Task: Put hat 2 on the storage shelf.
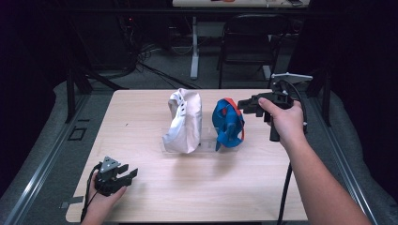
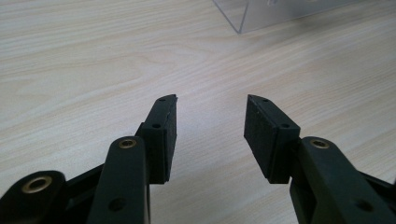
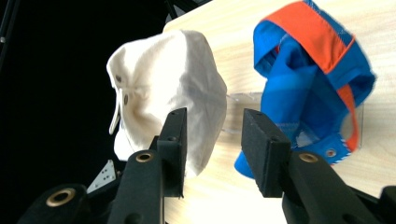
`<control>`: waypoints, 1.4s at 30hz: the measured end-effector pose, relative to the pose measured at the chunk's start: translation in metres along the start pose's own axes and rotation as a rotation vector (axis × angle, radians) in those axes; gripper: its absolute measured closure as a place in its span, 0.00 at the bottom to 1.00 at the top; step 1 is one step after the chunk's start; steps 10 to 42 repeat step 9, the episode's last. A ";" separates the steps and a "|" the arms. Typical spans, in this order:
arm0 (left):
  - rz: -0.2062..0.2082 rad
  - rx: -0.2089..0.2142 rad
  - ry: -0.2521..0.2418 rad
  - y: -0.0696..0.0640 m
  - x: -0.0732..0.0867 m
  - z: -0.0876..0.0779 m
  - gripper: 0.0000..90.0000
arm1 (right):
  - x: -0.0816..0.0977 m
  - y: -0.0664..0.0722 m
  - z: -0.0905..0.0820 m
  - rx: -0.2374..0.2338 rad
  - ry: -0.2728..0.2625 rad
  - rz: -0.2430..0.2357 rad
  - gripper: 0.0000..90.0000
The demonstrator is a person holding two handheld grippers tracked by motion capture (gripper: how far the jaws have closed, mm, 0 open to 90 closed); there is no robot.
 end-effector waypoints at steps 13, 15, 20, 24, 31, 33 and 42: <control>-0.006 -0.001 -0.008 0.000 0.000 0.001 0.55 | 0.038 -0.019 -0.006 0.032 -0.093 -0.121 0.54; -0.006 -0.001 -0.008 0.000 0.000 0.001 0.55 | 0.038 -0.019 -0.006 0.032 -0.093 -0.121 0.54; -0.006 -0.001 -0.008 0.000 0.000 0.001 0.55 | 0.038 -0.019 -0.006 0.032 -0.093 -0.121 0.54; -0.006 -0.001 -0.008 0.000 0.000 0.001 0.55 | 0.038 -0.019 -0.006 0.032 -0.093 -0.121 0.54; -0.006 -0.001 -0.008 0.000 0.000 0.001 0.55 | 0.038 -0.019 -0.006 0.032 -0.093 -0.121 0.54; -0.006 -0.001 -0.008 0.000 0.000 0.001 0.55 | 0.038 -0.019 -0.006 0.032 -0.093 -0.121 0.54; -0.006 -0.001 -0.008 0.000 0.000 0.001 0.55 | 0.038 -0.019 -0.006 0.032 -0.093 -0.121 0.54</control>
Point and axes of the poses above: each handheld gripper's, and its own axes: z roughly forward along the jaws, x roughly out of its underside, y roughly to its left, the point moved 4 cm from there along z, roughly forward along the jaws, and after that the axes turned 1 degree about y, right-handed, at the moved point
